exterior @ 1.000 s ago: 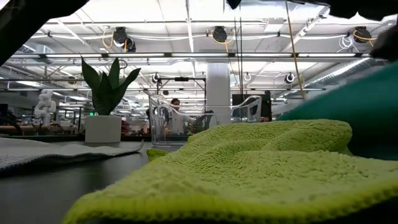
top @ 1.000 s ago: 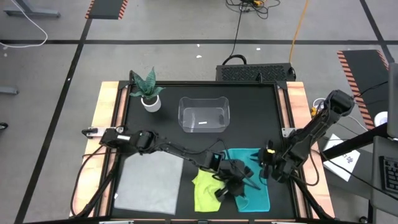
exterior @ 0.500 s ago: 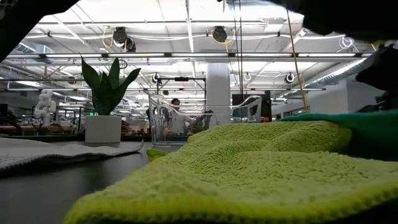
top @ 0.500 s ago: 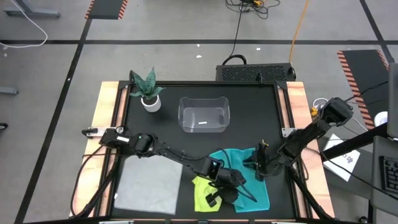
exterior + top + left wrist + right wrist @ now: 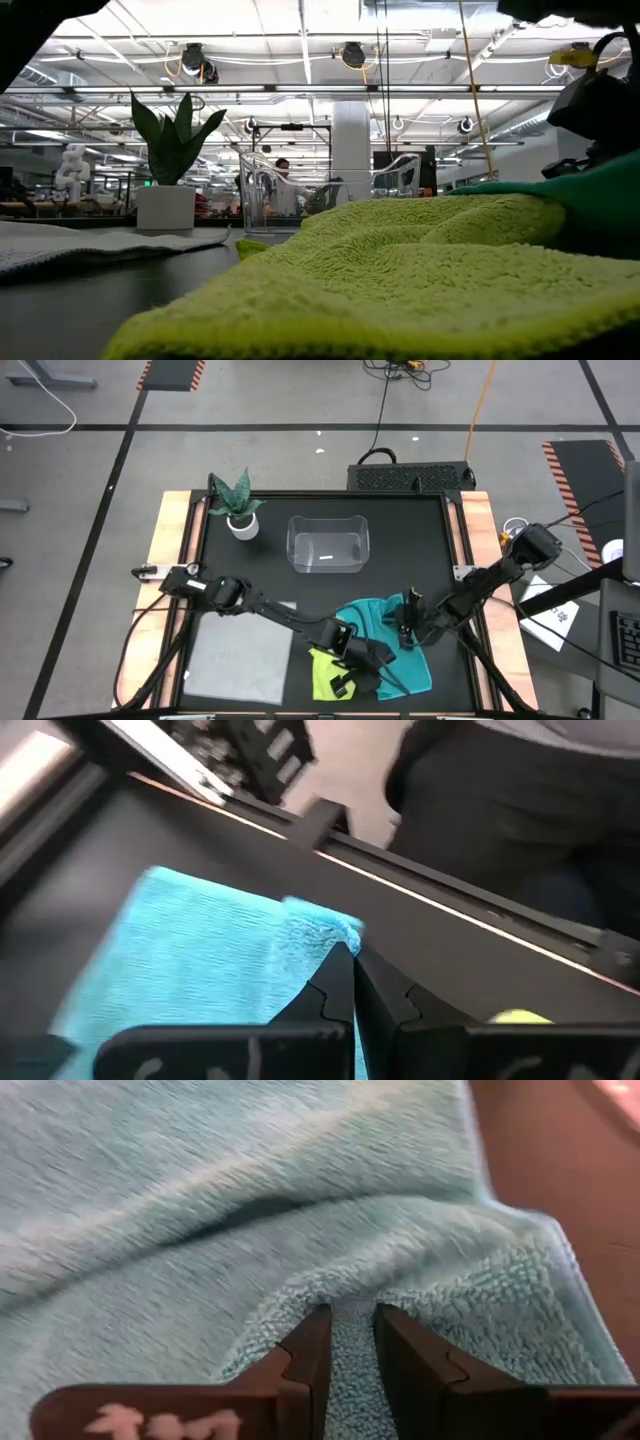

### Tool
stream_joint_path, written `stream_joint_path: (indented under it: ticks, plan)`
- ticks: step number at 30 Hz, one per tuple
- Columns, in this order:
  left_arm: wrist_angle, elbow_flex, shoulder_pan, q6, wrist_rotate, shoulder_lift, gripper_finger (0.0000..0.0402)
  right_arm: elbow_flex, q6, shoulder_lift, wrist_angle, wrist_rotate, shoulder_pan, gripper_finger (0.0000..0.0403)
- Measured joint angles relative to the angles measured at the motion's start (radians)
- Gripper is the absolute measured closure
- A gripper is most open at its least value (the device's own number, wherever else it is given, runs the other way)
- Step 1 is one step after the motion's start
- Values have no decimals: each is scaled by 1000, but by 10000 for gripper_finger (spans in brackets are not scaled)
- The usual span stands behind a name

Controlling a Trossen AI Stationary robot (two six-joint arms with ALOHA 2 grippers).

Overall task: Fold microfiber towels
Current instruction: Fold the blue towel

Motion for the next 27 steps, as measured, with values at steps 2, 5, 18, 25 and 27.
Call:
stream_joint_path:
  ticks: [2,5,18,25,27]
  plan:
    - [27,0,14,-3,4,-3,401,-1,-1,-37,-55,29,12,330]
    - [59,0,35,1,29,-3,401,-1,-1,-101,-118,82,24,330]
    - [99,0,108,-94,165,-10,316,0,-1,-180,-203,98,27,330]
    - [80,0,95,-112,148,-14,202,0,2,-180,-202,92,40,329]
    - [5,-1,91,-106,135,-35,178,0,-1,-181,-200,92,44,329]
